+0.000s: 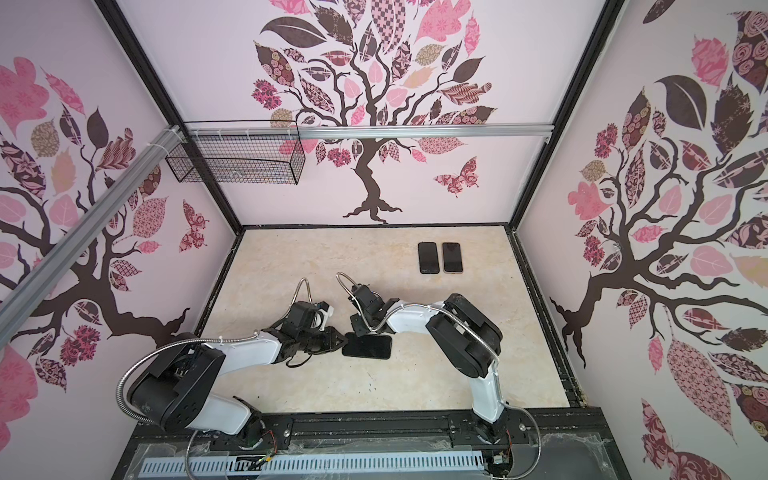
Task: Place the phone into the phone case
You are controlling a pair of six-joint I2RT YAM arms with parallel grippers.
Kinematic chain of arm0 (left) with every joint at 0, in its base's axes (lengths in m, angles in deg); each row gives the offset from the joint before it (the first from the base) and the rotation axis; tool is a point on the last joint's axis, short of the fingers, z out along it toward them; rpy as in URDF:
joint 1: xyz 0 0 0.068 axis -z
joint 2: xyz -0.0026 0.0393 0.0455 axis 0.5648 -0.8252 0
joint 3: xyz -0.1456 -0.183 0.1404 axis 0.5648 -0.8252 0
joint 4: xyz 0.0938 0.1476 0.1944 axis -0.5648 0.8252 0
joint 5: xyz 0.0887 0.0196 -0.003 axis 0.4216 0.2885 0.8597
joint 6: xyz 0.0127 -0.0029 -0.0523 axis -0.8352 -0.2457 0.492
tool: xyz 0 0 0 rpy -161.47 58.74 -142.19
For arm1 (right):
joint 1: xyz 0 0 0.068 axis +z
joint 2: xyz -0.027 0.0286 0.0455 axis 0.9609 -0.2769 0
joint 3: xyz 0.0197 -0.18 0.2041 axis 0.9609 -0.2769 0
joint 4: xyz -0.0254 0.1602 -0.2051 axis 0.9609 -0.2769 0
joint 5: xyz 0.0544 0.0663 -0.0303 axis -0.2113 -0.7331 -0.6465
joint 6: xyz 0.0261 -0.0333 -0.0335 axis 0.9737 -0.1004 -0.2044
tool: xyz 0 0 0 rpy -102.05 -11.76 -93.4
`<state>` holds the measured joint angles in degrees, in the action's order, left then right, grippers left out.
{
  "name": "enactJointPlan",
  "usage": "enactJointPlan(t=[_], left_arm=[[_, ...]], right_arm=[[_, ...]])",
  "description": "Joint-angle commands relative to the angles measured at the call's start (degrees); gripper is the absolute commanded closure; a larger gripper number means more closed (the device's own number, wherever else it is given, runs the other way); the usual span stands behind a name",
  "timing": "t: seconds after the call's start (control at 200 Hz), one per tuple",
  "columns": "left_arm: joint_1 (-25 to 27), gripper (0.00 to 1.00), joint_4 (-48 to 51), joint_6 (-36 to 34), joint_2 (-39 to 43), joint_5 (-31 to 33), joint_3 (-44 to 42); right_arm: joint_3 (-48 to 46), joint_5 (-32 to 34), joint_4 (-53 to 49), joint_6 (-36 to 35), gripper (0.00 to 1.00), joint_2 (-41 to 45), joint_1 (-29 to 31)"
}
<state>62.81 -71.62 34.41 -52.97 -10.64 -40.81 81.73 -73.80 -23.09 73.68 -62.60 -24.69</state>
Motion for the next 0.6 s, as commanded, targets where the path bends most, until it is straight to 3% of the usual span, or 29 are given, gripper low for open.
enactJointPlan(t=[0.0,0.235,0.41,0.595], left_arm=[[0.14,0.78,2.49,-0.21,-1.30,0.57,-2.05],[0.13,0.78,3.99,-0.12,0.29,0.79,-2.10],[0.04,0.77,5.51,-0.45,2.37,0.86,-2.04],[-0.12,0.71,6.05,-0.46,3.18,1.01,-1.87]], right_arm=[[-9.43,-1.28,-17.49,-0.09,0.84,-11.27,0.66],[-8.90,0.03,-20.06,-1.01,0.82,-3.93,-0.14],[-7.57,-1.40,-21.98,-2.78,0.79,4.52,-4.85],[-5.70,-2.67,-24.13,-5.28,0.63,12.34,-8.74]])
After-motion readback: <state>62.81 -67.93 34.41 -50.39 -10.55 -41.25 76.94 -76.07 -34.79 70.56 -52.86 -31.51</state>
